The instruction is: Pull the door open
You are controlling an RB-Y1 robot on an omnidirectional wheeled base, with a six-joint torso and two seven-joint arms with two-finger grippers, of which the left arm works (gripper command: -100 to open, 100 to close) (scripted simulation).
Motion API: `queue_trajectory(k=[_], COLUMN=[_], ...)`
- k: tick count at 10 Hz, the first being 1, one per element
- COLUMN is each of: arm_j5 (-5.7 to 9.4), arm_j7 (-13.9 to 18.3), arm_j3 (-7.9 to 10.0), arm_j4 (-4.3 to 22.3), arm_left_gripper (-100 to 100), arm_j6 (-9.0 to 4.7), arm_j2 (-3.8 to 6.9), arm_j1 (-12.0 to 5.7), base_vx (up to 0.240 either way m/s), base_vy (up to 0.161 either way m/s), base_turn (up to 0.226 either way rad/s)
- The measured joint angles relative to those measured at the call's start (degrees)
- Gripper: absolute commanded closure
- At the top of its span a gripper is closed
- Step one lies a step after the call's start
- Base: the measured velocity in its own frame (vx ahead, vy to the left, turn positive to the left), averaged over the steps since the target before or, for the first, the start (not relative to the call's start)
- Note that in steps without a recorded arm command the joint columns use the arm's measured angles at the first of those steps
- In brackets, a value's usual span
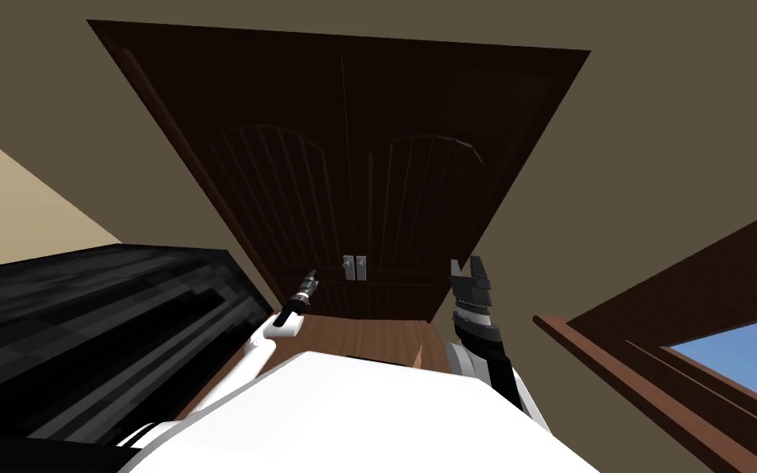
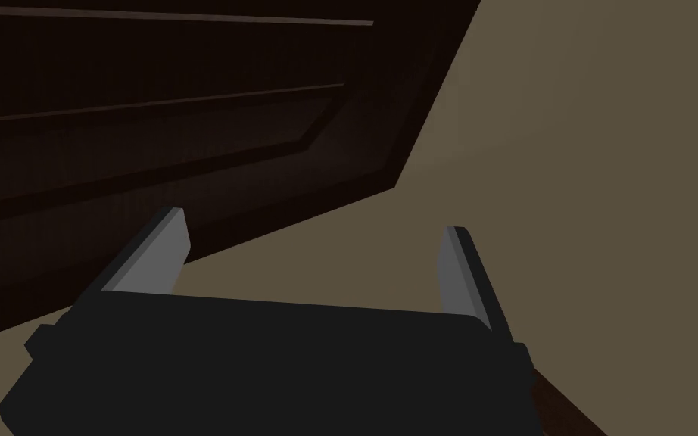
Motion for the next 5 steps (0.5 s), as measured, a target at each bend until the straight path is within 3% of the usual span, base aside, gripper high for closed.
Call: queue_trajectory(k=[1,3,4,5], arm_j5=[0.0,-0.27,-0.29,-0.29], arm_j7=[0.2,0.0,0.2,0.3], arm_j3=[-0.46,-1.56,-2.28,-2.39], arm_j4=[-0.3,-0.5,-1.1,-1.2], arm_left_gripper=[-100,-100,-100,100], arm_j6=[0.05,-0.21,-0.06,-0.05], arm_j2=[-0.09,-1.3,-1.42,-1.45], arm_j1=[-0.39,-1.82,-2.23,-2.31], base_vx=[0.201,0.219,0.084,-0.007], base_vy=[-0.118,-0.143,-0.062,0.005], base_turn=[-0.167,-0.161,-0.033,0.035])
